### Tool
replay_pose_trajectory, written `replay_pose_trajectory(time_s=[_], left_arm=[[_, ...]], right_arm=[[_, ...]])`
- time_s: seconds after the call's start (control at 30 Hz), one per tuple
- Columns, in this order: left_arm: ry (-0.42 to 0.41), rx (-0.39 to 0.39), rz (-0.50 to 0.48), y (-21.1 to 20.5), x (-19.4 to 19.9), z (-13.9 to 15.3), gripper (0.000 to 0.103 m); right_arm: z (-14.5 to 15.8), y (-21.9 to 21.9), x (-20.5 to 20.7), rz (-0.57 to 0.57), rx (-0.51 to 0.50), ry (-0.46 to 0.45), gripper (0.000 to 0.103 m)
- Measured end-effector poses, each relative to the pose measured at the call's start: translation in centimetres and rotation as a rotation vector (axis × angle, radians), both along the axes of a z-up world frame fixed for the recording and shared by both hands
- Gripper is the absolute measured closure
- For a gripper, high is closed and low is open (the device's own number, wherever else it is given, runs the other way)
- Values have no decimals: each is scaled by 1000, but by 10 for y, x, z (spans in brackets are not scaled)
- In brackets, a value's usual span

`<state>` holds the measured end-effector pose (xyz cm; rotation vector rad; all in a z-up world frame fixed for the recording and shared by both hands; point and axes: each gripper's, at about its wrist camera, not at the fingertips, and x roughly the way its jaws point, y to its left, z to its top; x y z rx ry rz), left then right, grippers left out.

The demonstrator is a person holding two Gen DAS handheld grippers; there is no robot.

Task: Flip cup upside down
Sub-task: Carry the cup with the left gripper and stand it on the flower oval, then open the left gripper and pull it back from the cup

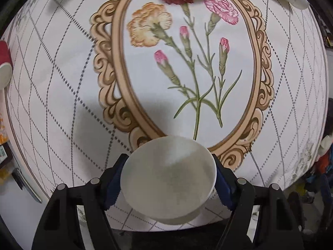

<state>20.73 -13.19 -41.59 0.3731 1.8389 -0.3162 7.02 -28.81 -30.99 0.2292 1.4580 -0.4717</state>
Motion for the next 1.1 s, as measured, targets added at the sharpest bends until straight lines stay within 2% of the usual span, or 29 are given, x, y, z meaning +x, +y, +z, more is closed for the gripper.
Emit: replay_pose_trajectory(time_s=[0.17, 0.23, 0.4, 0.47, 0.6, 0.83, 0.97, 1.1], left_arm=[[-24, 13, 7, -16, -7, -8, 26], [-31, 12, 23, -21, -10, -12, 19], [-54, 2, 50, -27, -5, -7, 19], [-63, -7, 64, -15, -7, 18, 19], [-108, -42, 107, -9, -10, 51, 19], [-342, -44, 128, 21, -41, 136, 19], [-423, -29, 153, 53, -70, 163, 19], [-471, -29, 180, 81, -89, 177, 19]], right_arm=[[-3, -7, -5, -1, -2, 9, 1], [-3, -9, -7, -3, -2, 8, 1], [-3, -15, -10, -6, 0, 7, 1], [-1, -16, -9, -5, 1, 1, 1], [4, -17, -10, 0, 9, -14, 1], [22, 2, -11, 62, 86, -69, 1], [47, 29, -16, 136, 96, -115, 1], [74, 54, -25, 173, 114, -148, 1]])
